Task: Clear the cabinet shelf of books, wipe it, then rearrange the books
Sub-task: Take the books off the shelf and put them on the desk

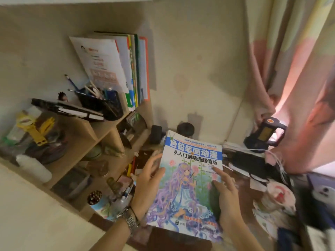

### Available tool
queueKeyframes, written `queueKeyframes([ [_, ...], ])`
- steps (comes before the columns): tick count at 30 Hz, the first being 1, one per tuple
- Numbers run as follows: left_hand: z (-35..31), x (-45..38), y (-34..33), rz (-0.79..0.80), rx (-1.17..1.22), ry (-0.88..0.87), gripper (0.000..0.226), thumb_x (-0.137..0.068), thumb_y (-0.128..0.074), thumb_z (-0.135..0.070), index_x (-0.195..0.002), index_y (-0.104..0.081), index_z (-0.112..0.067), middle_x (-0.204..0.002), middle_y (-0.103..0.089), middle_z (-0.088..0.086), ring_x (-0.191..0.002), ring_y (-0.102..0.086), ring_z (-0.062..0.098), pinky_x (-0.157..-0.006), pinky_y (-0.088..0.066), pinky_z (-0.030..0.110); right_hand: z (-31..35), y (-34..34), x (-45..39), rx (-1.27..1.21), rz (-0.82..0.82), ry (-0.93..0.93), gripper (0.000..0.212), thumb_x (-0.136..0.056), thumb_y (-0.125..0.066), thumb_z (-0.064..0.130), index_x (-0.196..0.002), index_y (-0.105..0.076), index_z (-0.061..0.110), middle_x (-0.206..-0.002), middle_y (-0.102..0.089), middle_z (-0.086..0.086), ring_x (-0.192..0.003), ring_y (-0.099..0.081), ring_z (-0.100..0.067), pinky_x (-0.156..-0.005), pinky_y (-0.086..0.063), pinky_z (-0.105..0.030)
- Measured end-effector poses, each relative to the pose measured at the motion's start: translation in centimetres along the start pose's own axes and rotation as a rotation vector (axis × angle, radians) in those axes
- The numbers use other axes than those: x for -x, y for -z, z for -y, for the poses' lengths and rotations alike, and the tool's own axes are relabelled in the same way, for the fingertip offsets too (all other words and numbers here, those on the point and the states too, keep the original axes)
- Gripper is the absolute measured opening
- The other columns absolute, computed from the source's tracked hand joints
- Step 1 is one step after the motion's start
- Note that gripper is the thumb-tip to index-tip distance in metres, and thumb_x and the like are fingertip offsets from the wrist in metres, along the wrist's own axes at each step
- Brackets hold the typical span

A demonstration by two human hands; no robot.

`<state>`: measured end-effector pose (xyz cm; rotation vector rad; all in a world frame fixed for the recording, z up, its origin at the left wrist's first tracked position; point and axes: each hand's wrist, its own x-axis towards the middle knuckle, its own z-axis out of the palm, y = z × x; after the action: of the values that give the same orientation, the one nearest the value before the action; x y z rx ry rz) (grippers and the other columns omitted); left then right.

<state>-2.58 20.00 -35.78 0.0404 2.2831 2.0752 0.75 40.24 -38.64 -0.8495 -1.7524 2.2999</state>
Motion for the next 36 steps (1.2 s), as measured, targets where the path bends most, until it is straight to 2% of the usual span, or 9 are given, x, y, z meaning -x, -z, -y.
queueKeyframes([
  [2,2.9,0.0,-0.4,0.013,-0.043,0.08,0.037,-0.094,-0.054,-0.008,-0.12,-0.053,-0.035,-0.116,-0.067,-0.013,-0.103,-0.064,0.003,-0.082,-0.052,0.021,-2.1,0.8,-0.2,0.025,-0.051,-0.021,0.036,-0.095,-0.05,-0.003,-0.099,-0.068,0.028,-0.095,-0.06,0.007,-0.078,-0.062,-0.018,-0.07,-0.051,-0.033],
  [7,9.3,-0.3,-1.4,0.013,-0.203,0.3,0.038,-0.091,-0.055,-0.015,-0.12,-0.049,-0.039,-0.112,-0.065,-0.009,-0.062,-0.058,0.011,-0.049,-0.04,0.016,-7.7,1.7,-1.8,0.133,-0.094,-0.116,0.029,-0.093,-0.055,-0.002,-0.102,-0.065,0.024,-0.1,-0.063,-0.001,-0.078,-0.061,-0.017,-0.069,-0.05,-0.032],
  [11,13.9,-1.5,-1.6,0.025,-0.311,0.384,0.04,-0.091,-0.059,-0.021,-0.128,-0.049,-0.033,-0.118,-0.063,-0.003,-0.066,-0.059,0.01,-0.05,-0.045,0.016,-11.5,2.1,-3.5,0.259,-0.067,-0.164,0.032,-0.089,-0.058,-0.005,-0.102,-0.063,0.024,-0.122,-0.059,-0.007,-0.09,-0.059,-0.021,-0.075,-0.047,-0.027],
  [15,17.1,-3.2,-1.7,0.043,-0.36,0.437,0.042,-0.087,-0.061,-0.029,-0.128,-0.051,-0.03,-0.119,-0.064,-0.001,-0.077,-0.067,0.017,-0.049,-0.043,0.014,-13.7,2.5,-5.6,0.355,-0.009,-0.225,0.033,-0.088,-0.059,-0.005,-0.118,-0.062,0.009,-0.1,-0.06,0.003,-0.076,-0.053,0.0,-0.068,-0.044,-0.016],
  [19,19.6,-5.2,-1.8,0.06,-0.396,0.454,0.043,-0.088,-0.058,-0.014,-0.128,-0.051,-0.029,-0.118,-0.065,-0.001,-0.056,-0.052,0.002,-0.044,-0.035,0.01,-15.1,2.4,-6.9,0.424,0.022,-0.248,0.042,-0.088,-0.056,-0.01,-0.125,-0.058,0.011,-0.133,-0.054,-0.007,-0.098,-0.057,-0.017,-0.069,-0.044,-0.017],
  [22,21.1,-6.3,-1.6,0.069,-0.425,0.474,0.046,-0.087,-0.057,-0.005,-0.128,-0.054,-0.025,-0.12,-0.065,0.001,-0.081,-0.063,0.008,-0.057,-0.051,0.016,-16.2,2.5,-7.7,0.492,0.041,-0.266,0.05,-0.087,-0.051,-0.017,-0.127,-0.057,0.014,-0.139,-0.05,-0.006,-0.099,-0.054,-0.012,-0.055,-0.042,-0.014],
  [25,22.5,-6.8,-1.2,0.077,-0.438,0.491,0.05,-0.085,-0.055,0.003,-0.13,-0.054,-0.019,-0.124,-0.063,0.005,-0.103,-0.063,0.015,-0.07,-0.054,0.018,-17.0,2.4,-7.9,0.539,0.067,-0.275,0.056,-0.086,-0.053,-0.017,-0.127,-0.057,0.021,-0.134,-0.053,0.0,-0.1,-0.055,-0.01,-0.066,-0.053,-0.02],
  [30,23.7,-6.9,-0.5,0.146,-0.452,0.527,0.054,-0.085,-0.059,-0.003,-0.135,-0.049,-0.02,-0.124,-0.063,0.002,-0.095,-0.062,0.01,-0.069,-0.052,0.017,-18.0,2.3,-8.0,0.64,0.11,-0.28,0.061,-0.081,-0.053,-0.021,-0.119,-0.058,0.026,-0.131,-0.056,0.002,-0.11,-0.054,-0.015,-0.089,-0.055,-0.037],
  [36,21.6,-7.2,-0.3,0.343,-0.537,0.582,0.059,-0.089,-0.063,-0.026,-0.142,-0.038,-0.017,-0.131,-0.054,0.004,-0.107,-0.056,0.016,-0.085,-0.048,0.025,-16.4,2.7,-8.7,0.889,0.257,-0.282,0.036,-0.084,-0.064,-0.003,-0.112,-0.061,0.019,-0.11,-0.064,-0.005,-0.089,-0.061,-0.019,-0.083,-0.056,-0.038],
])
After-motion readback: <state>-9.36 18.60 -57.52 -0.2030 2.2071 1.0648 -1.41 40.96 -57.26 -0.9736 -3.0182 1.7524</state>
